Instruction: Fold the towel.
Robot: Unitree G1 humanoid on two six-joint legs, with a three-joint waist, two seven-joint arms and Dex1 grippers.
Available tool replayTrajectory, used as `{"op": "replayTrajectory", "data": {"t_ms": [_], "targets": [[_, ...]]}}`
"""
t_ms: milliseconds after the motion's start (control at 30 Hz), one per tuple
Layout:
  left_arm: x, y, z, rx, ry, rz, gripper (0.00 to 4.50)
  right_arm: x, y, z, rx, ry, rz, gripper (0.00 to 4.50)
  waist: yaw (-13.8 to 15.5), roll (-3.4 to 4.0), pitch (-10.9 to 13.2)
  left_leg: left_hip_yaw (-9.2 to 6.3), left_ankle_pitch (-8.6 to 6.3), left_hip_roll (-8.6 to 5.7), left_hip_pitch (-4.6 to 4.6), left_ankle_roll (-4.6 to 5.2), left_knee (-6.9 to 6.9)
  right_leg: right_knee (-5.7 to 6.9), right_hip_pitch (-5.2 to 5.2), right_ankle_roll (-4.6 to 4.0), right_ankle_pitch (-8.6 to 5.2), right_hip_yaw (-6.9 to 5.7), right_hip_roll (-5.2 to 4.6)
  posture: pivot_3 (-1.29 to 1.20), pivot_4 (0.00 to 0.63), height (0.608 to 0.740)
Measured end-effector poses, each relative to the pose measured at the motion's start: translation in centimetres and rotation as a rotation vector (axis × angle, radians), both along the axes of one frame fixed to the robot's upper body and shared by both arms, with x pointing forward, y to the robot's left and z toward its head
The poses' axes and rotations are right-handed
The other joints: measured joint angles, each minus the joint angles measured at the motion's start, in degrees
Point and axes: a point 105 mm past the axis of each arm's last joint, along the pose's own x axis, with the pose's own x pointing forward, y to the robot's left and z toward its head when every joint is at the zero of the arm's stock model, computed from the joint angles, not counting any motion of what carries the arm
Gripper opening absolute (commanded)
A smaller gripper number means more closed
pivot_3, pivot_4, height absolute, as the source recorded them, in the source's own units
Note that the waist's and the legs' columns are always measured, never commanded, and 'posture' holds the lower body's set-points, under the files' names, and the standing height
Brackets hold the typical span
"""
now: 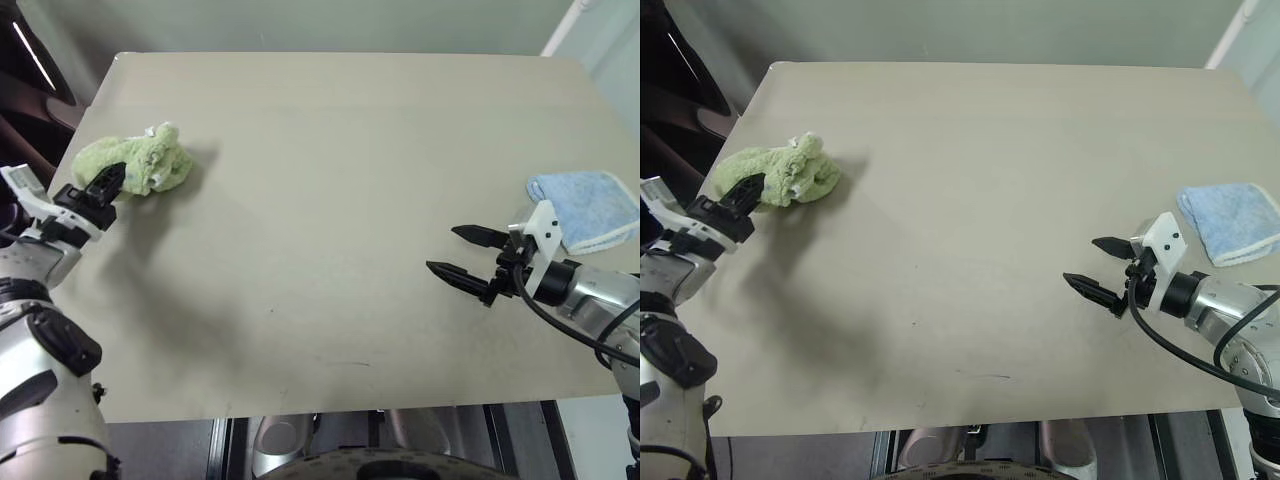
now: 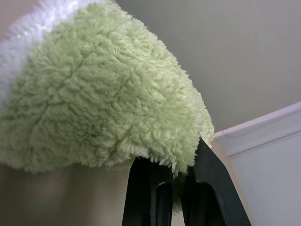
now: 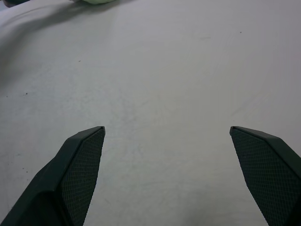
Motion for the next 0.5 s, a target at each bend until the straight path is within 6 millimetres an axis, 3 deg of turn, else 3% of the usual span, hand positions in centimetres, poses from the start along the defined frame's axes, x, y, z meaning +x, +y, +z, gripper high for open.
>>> {"op": "replayTrajectory", "data": {"t_ms": [100, 267, 500], "targets": [[-0.8, 0.1, -1.7, -0.019, 0.065, 0.0, 0.02, 0.1, 0.0, 0.0, -0.002, -0.006, 0.002, 4.5, 0.0, 0.0, 0.0, -0.02, 0.02, 0.01, 0.01, -0.02, 0.0, 0.04, 0.01, -0.04, 0.05, -0.01, 0.02, 0.0, 0.15, 0.733], [-0.8, -1.6, -3.7, -0.067, 0.129, -0.049, 0.02, 0.3, 0.2, 0.3, -0.009, -0.025, 0.011, 4.5, 0.21, -0.02, -0.01, -0.04, 0.19, 0.01, 0.01, -0.05, 0.0, 0.03, 0.04, -0.15, 0.27, -0.04, 0.01, 0.0, 0.15, 0.733], [-0.9, -1.6, -3.1, -0.065, 0.12, -0.039, 0.02, 0.3, 0.2, 0.3, -0.009, -0.026, 0.01, 4.5, 0.02, -0.04, -0.02, -0.09, 0.34, 0.02, 0.07, -0.21, -0.06, 0.05, 0.04, -0.21, 0.4, -0.01, 0.08, 0.0, 0.15, 0.733]]}}
